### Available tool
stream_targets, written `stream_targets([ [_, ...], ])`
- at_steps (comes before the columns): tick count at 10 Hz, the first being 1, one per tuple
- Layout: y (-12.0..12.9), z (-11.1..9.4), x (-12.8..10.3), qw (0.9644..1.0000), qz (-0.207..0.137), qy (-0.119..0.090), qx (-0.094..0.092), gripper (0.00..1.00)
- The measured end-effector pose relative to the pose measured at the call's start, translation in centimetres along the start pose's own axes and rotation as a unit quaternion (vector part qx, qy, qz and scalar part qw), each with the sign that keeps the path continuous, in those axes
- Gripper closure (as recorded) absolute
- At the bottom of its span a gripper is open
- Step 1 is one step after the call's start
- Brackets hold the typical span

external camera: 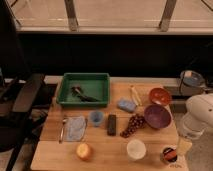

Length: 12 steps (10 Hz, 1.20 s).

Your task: Place pepper in plastic cup

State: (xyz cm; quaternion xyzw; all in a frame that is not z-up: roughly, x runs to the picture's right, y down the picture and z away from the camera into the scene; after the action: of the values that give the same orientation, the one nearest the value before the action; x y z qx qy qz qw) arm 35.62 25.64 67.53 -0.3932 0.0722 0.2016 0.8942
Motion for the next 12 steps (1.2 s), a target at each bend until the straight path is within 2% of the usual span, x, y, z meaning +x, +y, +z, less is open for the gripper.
stream_targets([
  [1, 0.1, 0.7, 0.0, 0.9999, 0.000, 0.000, -0.013, 0.30],
  [2, 0.1, 1.2, 0.0, 0.9998, 0.002, 0.000, -0.022, 0.38],
  [5, 0.0, 2.1, 0.3, 0.9990, 0.007, 0.000, -0.044, 0.68],
  [8, -0.3, 2.4, 0.9, 0.9985, 0.009, 0.011, -0.052, 0.91],
  [9, -0.3, 2.1, 1.2, 0.9987, 0.012, 0.011, -0.048, 0.90],
  [10, -0.4, 1.2, 1.4, 0.9991, 0.016, 0.006, -0.040, 0.84],
  [12, -0.5, -1.4, 1.4, 0.9997, 0.013, -0.015, -0.015, 0.64],
])
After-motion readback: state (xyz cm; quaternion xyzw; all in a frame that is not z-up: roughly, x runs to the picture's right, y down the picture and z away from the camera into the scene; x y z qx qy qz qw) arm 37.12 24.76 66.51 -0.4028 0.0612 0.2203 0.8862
